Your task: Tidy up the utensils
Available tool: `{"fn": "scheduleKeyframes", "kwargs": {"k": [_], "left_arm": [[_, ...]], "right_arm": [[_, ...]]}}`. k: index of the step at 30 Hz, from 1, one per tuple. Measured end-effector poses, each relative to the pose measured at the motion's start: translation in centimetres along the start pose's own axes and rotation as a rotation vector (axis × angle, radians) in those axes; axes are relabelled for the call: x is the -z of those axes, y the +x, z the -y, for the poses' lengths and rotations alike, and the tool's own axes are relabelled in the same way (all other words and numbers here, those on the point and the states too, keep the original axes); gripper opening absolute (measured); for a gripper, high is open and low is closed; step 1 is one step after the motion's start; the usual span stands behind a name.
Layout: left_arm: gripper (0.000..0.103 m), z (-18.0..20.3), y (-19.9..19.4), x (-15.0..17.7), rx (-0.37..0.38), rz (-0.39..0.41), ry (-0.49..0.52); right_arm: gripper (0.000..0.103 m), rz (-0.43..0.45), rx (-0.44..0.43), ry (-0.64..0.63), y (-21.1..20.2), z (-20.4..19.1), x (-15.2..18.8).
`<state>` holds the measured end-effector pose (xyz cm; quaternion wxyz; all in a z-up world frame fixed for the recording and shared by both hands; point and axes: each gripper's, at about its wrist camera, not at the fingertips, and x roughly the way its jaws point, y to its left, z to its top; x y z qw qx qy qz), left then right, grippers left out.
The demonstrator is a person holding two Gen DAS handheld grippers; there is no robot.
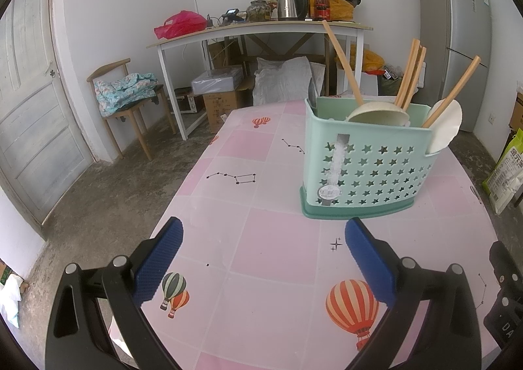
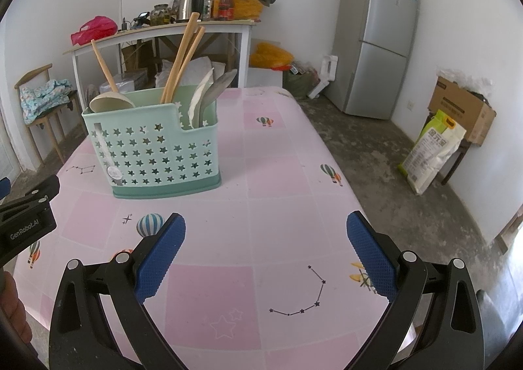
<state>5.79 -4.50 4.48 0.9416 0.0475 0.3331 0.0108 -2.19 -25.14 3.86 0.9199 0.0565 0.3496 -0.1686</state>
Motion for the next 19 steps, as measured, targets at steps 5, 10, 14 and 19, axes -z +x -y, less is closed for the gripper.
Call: {"fn": "scheduleKeyframes", "kwargs": {"k": [5,10,14,19], "left_arm": [[0.097,0.08,0.02,-0.06,0.0,0.0,0.0],[0.097,0.01,0.03,-0.06,0.001,0.0,0.0],[0.097,-0.13,0.03,0.07,0.003,-0.004,-0.002],[0.097,-0.22,0.08,0.19,0.003,-0.007,-0.005]], "right_arm": [[0.095,0.0,0.0,0.0,-0.01,0.09,0.01],[0.095,-0.001,-0.001,0.002,0.01,-0.06,0.01],[0.095,-0.001,0.0,0.001,-0.01,0.02,0.01],[0.095,0.0,0.0,0.002,0.0,-0.09,0.02]]}}
